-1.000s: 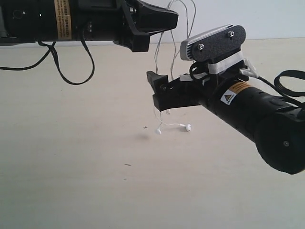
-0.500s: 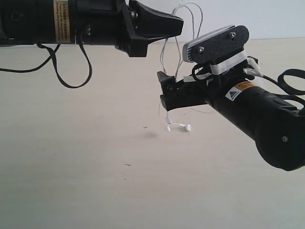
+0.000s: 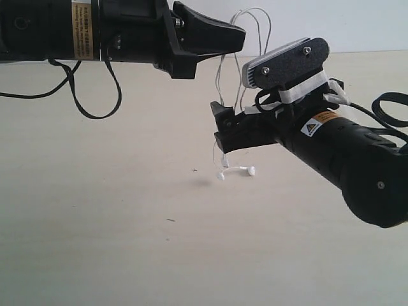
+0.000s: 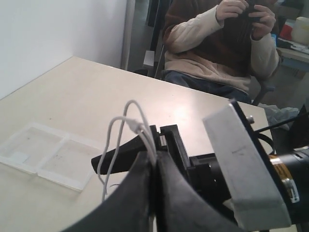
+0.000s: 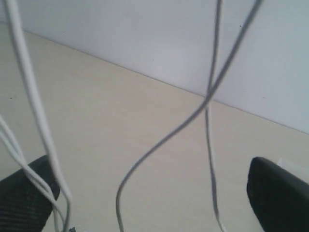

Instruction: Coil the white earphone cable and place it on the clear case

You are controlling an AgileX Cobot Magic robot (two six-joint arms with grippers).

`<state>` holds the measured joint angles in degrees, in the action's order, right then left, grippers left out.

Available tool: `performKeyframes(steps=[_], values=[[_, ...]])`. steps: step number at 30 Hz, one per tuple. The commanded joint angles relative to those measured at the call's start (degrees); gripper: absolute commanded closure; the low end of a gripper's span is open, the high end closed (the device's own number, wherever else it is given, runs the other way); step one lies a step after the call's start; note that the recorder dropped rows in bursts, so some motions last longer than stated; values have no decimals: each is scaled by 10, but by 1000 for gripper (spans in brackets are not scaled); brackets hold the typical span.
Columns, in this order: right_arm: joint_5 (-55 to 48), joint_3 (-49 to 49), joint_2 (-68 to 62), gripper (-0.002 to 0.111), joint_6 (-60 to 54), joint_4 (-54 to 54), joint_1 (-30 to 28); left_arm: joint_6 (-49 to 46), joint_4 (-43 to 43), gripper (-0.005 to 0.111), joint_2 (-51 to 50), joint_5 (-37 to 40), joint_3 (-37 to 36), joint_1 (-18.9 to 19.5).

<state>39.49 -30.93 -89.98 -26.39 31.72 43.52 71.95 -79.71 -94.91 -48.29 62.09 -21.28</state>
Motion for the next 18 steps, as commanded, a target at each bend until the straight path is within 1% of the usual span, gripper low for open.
performKeyframes(steps=[1, 18], values=[[-3, -3, -2, 3, -4, 6, -2, 4, 11, 107, 6, -3, 5, 0], [-3, -3, -2, 4, -4, 17, -2, 4, 11, 107, 6, -8, 5, 0]])
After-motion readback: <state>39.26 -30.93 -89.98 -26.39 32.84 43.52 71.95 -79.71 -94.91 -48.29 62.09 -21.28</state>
